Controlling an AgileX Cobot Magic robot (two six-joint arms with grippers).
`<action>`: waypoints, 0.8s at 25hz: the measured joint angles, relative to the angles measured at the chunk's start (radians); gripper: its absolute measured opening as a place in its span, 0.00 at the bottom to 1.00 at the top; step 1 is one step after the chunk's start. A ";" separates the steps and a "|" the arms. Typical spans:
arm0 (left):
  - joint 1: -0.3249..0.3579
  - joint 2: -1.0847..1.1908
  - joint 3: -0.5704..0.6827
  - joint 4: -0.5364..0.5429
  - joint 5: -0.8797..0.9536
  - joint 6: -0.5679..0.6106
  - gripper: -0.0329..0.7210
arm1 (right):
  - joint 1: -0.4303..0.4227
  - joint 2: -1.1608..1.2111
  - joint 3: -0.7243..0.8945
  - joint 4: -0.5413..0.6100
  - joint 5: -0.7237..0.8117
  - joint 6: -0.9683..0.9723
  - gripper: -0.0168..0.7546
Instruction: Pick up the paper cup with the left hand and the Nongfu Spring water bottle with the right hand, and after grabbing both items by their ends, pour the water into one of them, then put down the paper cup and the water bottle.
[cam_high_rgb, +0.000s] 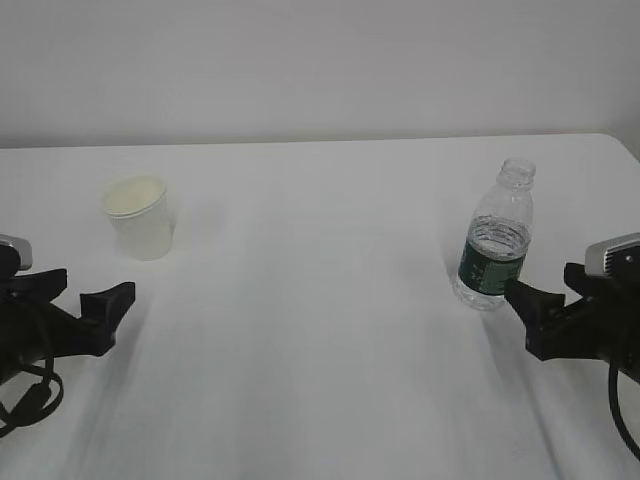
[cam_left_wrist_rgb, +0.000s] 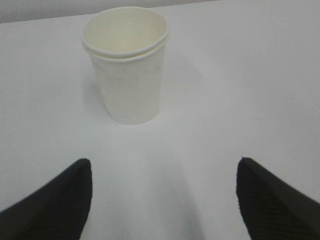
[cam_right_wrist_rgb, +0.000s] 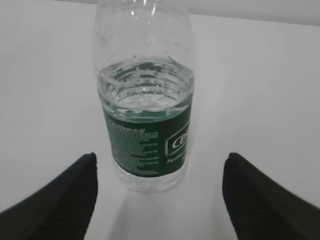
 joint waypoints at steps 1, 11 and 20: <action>0.000 0.007 -0.004 0.000 0.000 0.000 0.92 | 0.000 0.006 -0.007 0.000 0.000 0.000 0.79; 0.000 0.011 -0.013 0.002 0.000 0.000 0.91 | 0.000 0.073 -0.082 -0.034 0.000 0.036 0.79; 0.000 0.011 -0.013 0.003 0.000 0.000 0.89 | 0.000 0.107 -0.131 -0.044 0.000 0.043 0.79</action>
